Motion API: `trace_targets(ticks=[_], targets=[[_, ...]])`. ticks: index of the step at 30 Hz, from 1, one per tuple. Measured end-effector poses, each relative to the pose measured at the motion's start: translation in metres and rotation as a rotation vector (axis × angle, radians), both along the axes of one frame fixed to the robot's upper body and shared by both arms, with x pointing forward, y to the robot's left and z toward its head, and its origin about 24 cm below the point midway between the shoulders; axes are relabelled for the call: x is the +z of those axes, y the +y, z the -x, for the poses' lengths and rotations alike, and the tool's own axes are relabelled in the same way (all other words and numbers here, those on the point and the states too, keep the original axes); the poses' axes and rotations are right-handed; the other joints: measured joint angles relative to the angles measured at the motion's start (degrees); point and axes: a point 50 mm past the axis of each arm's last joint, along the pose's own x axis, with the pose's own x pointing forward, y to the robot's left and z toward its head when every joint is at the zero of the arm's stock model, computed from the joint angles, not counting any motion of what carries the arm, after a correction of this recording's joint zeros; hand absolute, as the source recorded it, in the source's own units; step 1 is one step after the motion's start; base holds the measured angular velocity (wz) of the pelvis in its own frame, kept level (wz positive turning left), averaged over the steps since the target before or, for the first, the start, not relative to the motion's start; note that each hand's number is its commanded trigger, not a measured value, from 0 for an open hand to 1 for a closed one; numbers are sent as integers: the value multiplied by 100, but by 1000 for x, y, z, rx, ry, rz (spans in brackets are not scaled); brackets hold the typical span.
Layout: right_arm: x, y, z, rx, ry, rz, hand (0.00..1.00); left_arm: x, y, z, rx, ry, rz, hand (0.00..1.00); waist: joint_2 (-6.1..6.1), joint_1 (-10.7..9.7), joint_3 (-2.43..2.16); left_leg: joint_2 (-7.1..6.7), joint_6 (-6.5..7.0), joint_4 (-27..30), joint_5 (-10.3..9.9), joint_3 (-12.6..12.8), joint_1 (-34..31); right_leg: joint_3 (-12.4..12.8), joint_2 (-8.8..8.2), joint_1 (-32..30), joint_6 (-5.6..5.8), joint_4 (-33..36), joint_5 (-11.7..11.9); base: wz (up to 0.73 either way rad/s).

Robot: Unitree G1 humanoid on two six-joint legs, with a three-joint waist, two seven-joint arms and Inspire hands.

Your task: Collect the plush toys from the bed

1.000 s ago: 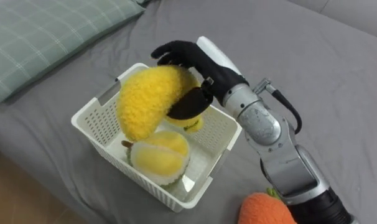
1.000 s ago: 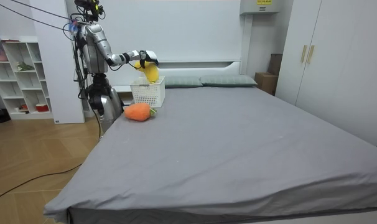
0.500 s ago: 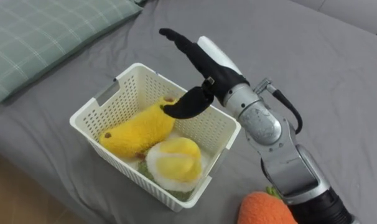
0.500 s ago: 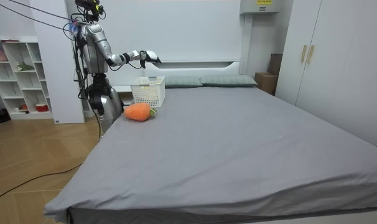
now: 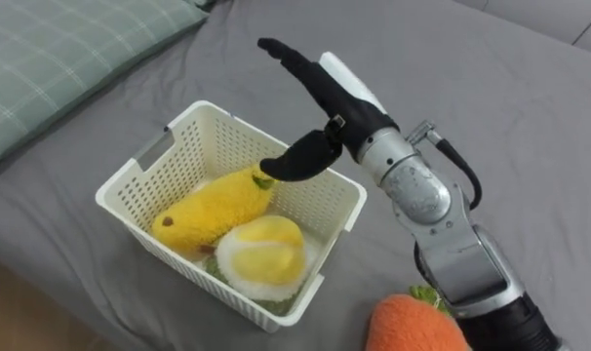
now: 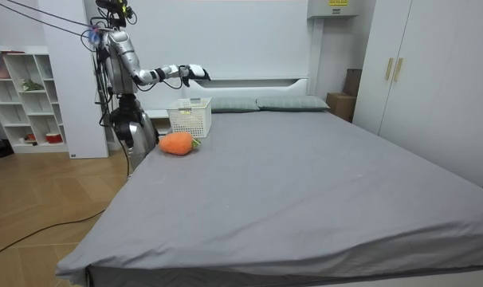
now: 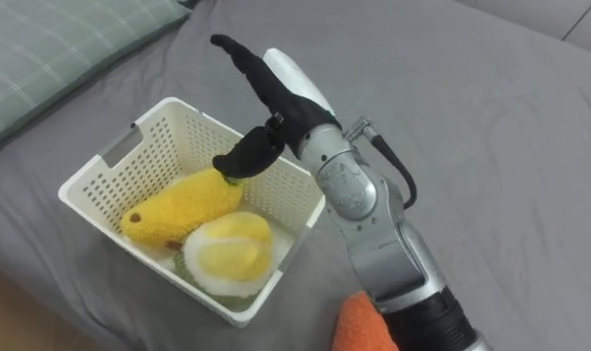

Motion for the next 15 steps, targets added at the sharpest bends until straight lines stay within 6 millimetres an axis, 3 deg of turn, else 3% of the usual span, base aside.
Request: trace_targets(ticks=[3,5,6,8,10,15], targets=[[-14,-16,3,-62,45,-26,0,-1,1,4,15,8,-2,0,57,-139,3,0,6,1,-5,23,19,21,-1,11,0,2,0,-2],[-25,-25,9,-96,79,-37,0,-1,3,9,32,18,-3,0,104,-249,-24,0,8,1,-6,45,27,80,1,10,0,2,1,-13],[-33,-31,13,-118,100,-37,0,-2,4,13,43,27,-2,0,128,-283,-59,8,17,-2,-13,133,51,172,6,-4,0,5,1,-30],[-40,-40,18,-153,126,-43,0,-3,4,17,49,37,0,0,230,-357,-65,9,28,-6,-22,208,81,262,12,-7,0,7,1,-26],[-46,-53,22,-203,143,-63,0,-4,3,23,62,50,3,0,336,-547,-118,12,33,-18,-25,283,116,328,13,-4,1,15,1,-12],[-45,-70,23,-286,110,-82,0,-5,5,32,91,56,0,0,347,-725,-135,44,21,-25,-35,411,203,476,56,21,-17,26,13,-15]])
